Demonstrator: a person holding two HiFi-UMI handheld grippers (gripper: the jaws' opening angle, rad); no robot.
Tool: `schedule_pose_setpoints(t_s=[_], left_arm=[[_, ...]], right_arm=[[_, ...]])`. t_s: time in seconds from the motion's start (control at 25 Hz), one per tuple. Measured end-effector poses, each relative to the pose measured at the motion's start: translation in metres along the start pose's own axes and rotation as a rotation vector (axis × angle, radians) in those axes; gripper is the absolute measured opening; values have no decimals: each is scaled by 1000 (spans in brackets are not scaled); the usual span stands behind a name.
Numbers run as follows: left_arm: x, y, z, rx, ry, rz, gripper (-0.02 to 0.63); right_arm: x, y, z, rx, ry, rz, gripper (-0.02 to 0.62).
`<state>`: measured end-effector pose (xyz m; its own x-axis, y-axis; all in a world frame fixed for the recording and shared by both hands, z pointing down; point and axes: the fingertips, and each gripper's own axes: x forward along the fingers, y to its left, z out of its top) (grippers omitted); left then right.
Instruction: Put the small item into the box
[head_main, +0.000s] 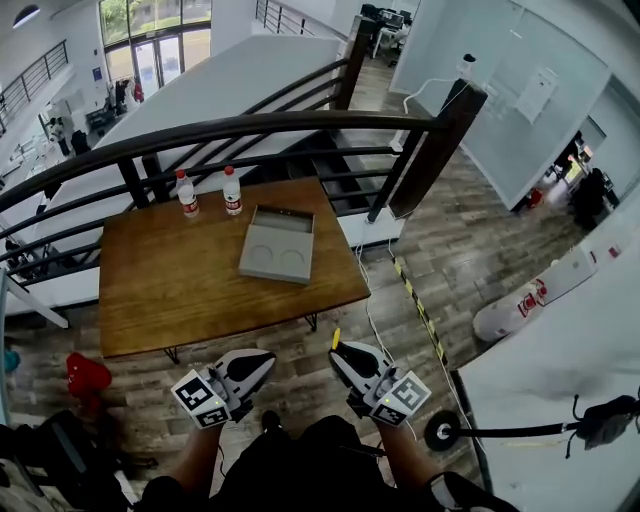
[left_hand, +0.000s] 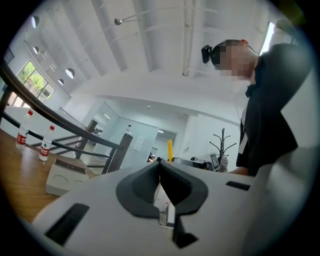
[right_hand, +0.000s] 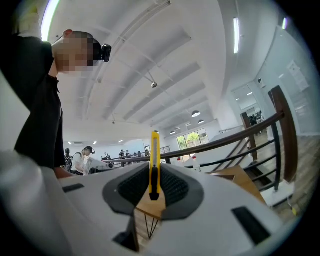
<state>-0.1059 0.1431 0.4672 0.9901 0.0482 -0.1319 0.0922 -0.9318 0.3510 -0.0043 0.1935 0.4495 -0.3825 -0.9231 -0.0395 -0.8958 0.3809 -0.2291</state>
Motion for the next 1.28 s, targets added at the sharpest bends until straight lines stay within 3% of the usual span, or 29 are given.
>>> schedule_pose_setpoints(t_s=[0.4, 0.96, 1.28], left_arm=[[37, 54, 7, -10, 17, 23, 15], [133, 148, 54, 29, -14, 150, 15], [168, 187, 77, 58, -31, 229, 15]], right_arm=[[38, -59, -4, 33, 26, 29, 72], [84, -197, 50, 20, -33, 124, 72], [107, -254, 61, 51, -32, 191, 72]])
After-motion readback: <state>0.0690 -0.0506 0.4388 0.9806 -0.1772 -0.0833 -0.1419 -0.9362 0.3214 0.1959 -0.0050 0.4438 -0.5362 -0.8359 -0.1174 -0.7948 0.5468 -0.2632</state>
